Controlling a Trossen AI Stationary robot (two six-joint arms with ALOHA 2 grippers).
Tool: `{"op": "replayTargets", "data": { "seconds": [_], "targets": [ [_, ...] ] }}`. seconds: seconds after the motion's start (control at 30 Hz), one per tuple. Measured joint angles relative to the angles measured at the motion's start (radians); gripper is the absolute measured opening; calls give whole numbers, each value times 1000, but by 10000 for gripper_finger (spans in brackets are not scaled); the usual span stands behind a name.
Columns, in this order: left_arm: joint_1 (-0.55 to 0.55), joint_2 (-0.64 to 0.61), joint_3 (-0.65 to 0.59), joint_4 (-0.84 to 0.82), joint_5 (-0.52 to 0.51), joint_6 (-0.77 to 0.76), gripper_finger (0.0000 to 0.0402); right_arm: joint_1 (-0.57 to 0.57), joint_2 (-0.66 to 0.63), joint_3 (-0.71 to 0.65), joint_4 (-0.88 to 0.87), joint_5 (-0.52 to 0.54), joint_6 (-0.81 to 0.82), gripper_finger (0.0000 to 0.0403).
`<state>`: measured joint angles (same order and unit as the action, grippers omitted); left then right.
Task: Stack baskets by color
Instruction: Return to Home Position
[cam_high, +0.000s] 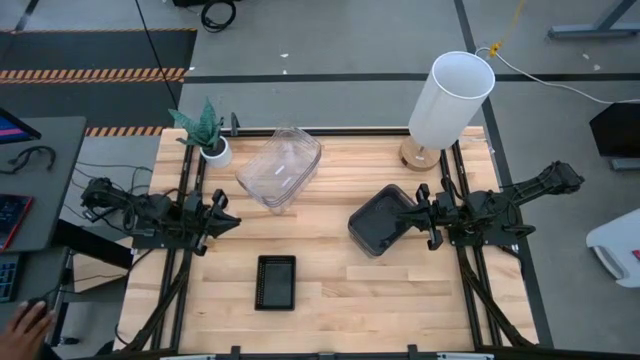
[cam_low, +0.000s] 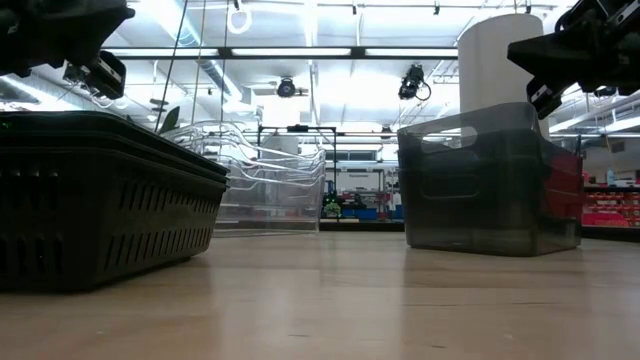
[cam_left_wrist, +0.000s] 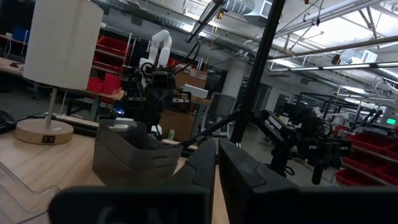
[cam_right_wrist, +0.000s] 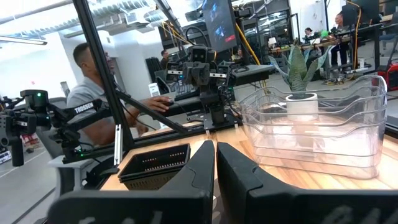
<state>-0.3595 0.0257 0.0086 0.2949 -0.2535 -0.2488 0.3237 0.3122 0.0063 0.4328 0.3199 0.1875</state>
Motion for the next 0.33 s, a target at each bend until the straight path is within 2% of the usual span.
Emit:
{"op": "replayTargets", "data": {
  "seconds": [0.33],
  "targets": [
    [0, 0, 0, 0, 0, 0, 35, 0, 0, 0, 0, 0, 0, 23]
  ]
}}
